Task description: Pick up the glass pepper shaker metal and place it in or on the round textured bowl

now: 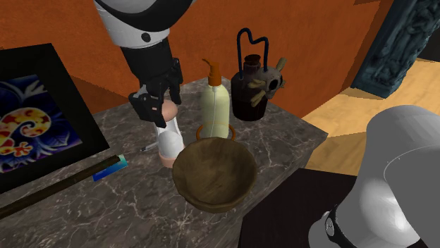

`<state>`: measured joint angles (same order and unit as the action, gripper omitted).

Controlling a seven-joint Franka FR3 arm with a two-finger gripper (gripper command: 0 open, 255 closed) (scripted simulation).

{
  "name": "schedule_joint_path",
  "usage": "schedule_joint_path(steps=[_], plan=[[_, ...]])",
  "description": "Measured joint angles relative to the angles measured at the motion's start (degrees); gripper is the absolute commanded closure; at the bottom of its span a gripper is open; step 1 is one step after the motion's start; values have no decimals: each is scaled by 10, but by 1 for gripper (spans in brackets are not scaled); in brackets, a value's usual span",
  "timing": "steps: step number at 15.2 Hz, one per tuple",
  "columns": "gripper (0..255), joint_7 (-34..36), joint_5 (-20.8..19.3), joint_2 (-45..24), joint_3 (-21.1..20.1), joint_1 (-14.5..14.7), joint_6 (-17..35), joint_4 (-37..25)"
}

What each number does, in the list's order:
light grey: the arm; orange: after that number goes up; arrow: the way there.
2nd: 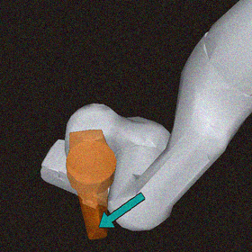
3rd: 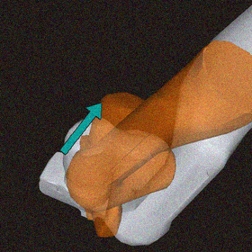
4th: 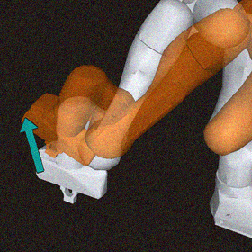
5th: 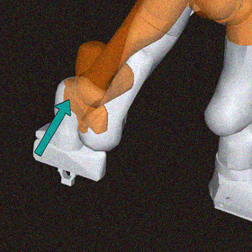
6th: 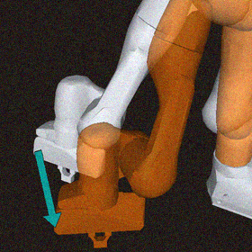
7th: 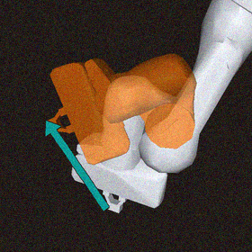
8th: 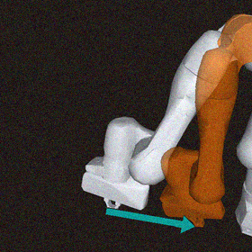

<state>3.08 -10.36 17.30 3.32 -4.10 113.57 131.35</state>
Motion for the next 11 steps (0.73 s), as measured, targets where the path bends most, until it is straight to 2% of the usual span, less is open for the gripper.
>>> schedule_joint_path(steps=[8, 11], plan=[[255, 0, 0, 0, 0, 0, 0, 0], [255, -2, 1, 4, 0, 0, -15, -11]])
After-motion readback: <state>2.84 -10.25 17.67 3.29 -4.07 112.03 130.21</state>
